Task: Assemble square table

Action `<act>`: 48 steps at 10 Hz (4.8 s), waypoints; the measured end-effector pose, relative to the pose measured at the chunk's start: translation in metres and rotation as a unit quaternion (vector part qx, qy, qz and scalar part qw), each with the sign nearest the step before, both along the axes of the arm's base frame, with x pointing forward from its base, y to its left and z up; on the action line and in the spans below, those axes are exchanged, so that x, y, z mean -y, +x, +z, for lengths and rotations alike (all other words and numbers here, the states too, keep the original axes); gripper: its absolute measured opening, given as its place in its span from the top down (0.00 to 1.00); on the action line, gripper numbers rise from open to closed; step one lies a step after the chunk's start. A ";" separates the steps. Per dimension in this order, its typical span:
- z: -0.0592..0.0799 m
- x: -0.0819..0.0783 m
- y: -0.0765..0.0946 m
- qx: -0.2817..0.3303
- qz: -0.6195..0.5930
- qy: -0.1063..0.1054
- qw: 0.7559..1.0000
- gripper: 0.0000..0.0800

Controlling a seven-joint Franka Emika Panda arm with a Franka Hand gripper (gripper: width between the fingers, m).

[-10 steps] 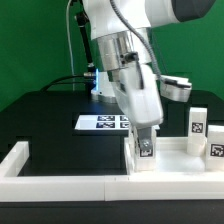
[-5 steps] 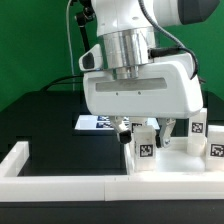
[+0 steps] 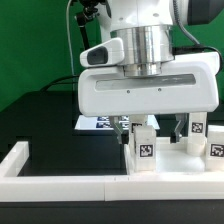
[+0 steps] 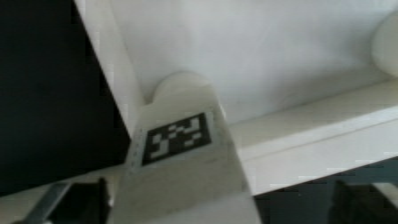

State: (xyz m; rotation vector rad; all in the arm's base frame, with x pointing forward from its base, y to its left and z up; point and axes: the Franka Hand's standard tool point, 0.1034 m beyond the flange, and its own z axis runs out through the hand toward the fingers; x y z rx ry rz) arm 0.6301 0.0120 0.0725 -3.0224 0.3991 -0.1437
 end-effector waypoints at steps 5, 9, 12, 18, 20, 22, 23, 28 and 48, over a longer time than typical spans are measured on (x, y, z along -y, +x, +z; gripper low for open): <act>-0.002 0.006 -0.001 -0.012 -0.143 0.014 0.990 0.63; -0.004 0.008 -0.006 -0.067 -0.449 0.084 0.887 0.63; -0.003 0.006 -0.005 -0.093 -0.590 0.123 0.792 0.63; -0.005 0.005 -0.007 -0.054 -0.290 0.075 0.953 0.20; -0.005 0.005 -0.007 -0.046 -0.226 0.069 0.971 0.19; -0.004 0.004 -0.007 -0.035 -0.099 0.044 0.993 0.19; -0.004 0.004 -0.007 -0.030 -0.037 0.035 0.998 0.19; -0.004 0.006 -0.006 -0.031 -0.082 0.038 0.995 0.63; 0.033 -0.008 -0.008 -0.100 -0.691 0.123 0.705 0.19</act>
Offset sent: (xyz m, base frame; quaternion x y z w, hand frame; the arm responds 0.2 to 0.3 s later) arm 0.0000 0.0000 0.0000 0.0000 0.0000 0.1296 0.9916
